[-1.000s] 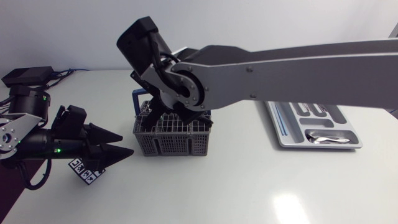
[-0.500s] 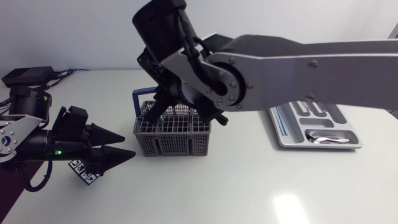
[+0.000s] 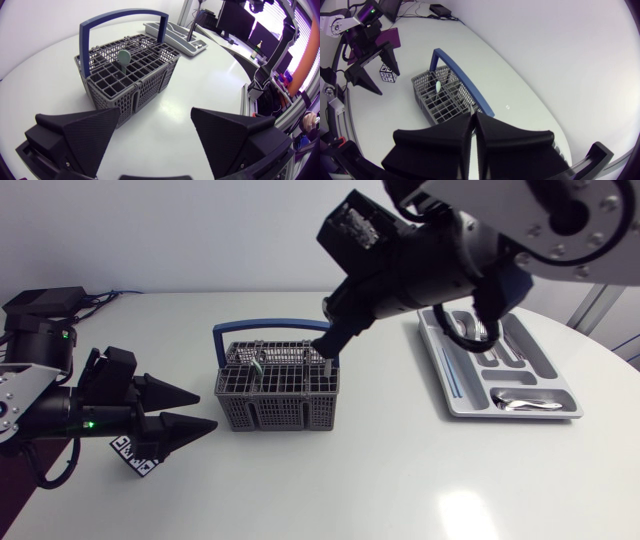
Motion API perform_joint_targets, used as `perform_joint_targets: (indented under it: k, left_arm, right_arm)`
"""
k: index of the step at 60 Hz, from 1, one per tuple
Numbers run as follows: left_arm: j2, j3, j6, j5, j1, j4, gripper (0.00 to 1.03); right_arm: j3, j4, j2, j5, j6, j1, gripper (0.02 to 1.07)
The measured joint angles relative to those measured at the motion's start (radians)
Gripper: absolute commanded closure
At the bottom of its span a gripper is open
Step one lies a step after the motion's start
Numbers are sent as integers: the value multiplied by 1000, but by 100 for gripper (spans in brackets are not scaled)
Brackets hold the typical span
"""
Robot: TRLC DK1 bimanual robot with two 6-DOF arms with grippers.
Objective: Transfer all utensils from the basket to the drawer tray.
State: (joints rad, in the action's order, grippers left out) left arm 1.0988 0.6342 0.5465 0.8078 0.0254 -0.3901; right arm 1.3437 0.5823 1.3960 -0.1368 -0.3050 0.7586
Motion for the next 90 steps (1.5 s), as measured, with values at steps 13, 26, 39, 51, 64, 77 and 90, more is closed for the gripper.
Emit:
perform_joint_targets:
  k: [13,26,39,51,64,77,90]
  left_arm:
    - [-28,-11,-3,0,-1,0,5]
    - [-63,-19,-4,0,-1,-5,5]
    - [-76,-22,-4,0,-4,-5,5]
    - [-78,-28,-4,0,-17,-9,5]
    - [-78,-28,-4,0,-22,-9,5]
    - [-82,-35,-14,0,-22,-11,5]
    - [-97,-43,-15,0,-22,-12,5]
  right_arm:
    - [-20,180,-75,153,-131,-180,101]
    - [-55,286,-126,186,-341,-355,101]
    - [-137,306,-145,194,-616,-581,101]
    - [-184,305,-128,194,-858,-768,101]
    - [-186,268,-37,145,-1104,-900,101]
    - [-220,114,72,-6,-1294,-941,101]
    - [-299,-12,155,-116,-1402,-936,101]
